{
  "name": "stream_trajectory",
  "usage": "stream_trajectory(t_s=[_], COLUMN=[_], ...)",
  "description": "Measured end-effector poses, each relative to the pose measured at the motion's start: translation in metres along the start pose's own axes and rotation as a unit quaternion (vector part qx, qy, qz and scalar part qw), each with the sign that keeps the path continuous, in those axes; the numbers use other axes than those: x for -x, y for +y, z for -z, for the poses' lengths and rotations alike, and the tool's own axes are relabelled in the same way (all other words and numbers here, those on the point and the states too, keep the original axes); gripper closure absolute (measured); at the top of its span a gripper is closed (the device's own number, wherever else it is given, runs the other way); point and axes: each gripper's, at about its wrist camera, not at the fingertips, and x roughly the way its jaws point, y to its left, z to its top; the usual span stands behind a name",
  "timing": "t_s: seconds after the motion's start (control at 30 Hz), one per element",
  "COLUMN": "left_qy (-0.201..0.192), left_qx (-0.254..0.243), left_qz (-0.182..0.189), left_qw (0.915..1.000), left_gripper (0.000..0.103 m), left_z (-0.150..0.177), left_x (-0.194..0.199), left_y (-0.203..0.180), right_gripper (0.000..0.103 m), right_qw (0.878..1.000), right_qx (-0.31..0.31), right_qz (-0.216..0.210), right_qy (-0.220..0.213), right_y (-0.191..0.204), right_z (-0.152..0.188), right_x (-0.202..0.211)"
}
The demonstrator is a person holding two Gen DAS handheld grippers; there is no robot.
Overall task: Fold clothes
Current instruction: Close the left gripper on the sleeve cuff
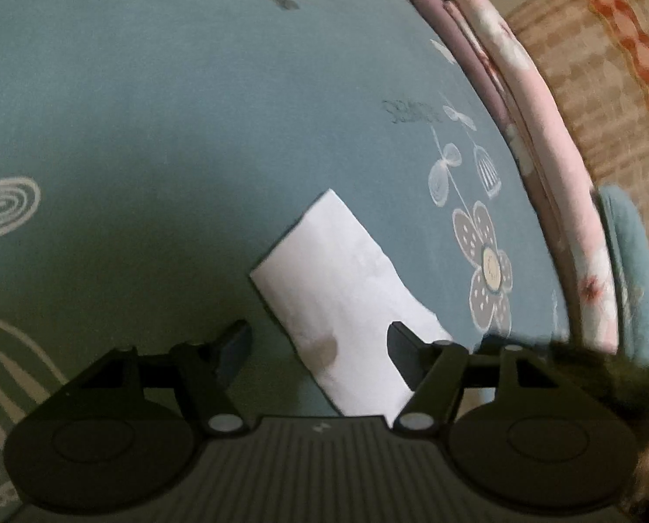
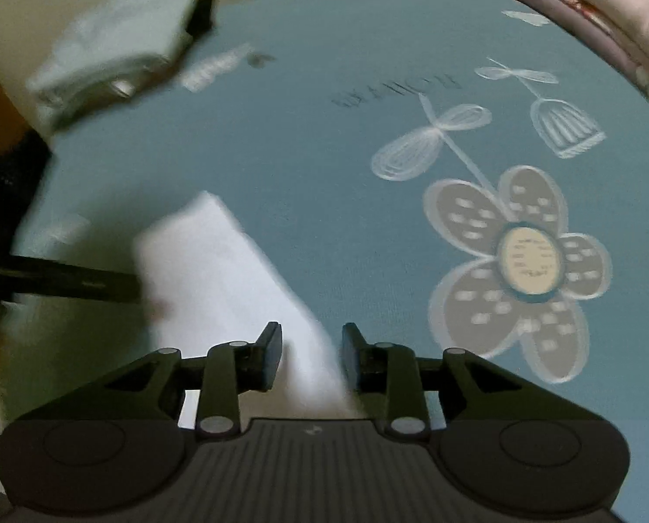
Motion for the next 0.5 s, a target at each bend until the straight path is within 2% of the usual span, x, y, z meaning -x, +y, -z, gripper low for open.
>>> stream_trajectory(t_s=[0.17,0.2,0.23,0.27,0.33,0.4,0.5], left_qy=[-0.025,-0.030,-0.035,-0.038,-0.044,-0.049,-0.054], left_qx=[0.043,0.044,0.044,0.034,0.012,-0.014,-0.049], left_qz=[0.022,0.023,0.024,0.013,-0.014,-0.041,-0.059], left_qw=[0.9985,0.9983,0.9981,0.9986,0.9989,0.9979,0.9956], left_gripper=[0.036,0.041,0.052,0.058,0.079,0.092,0.095], left_z=[-0.010,-0.011,-0.012,-0.012,-0.010,-0.008,-0.006], left_x=[-0.006,-0.008,-0.010,-0.011,-0.012,-0.012,-0.011], left_y=[0.008,0.008,0.008,0.006,0.002,-0.003,-0.010], right_gripper=[0.069,0.069,0.069,0.069,0.069,0.068,0.064], right_qw=[0.999,0.999,0.999,0.998,0.997,0.996,0.994], right_qx=[-0.008,-0.017,-0.031,-0.046,-0.068,-0.086,-0.107], right_qz=[-0.035,-0.040,-0.044,-0.047,-0.042,-0.031,-0.005], right_qy=[0.005,0.004,0.001,-0.001,-0.006,-0.008,-0.006], right_y=[0.034,0.039,0.041,0.043,0.049,0.055,0.061], right_z=[0.014,0.017,0.022,0.026,0.039,0.054,0.078], right_x=[-0.016,-0.019,-0.019,-0.018,-0.014,-0.006,0.005])
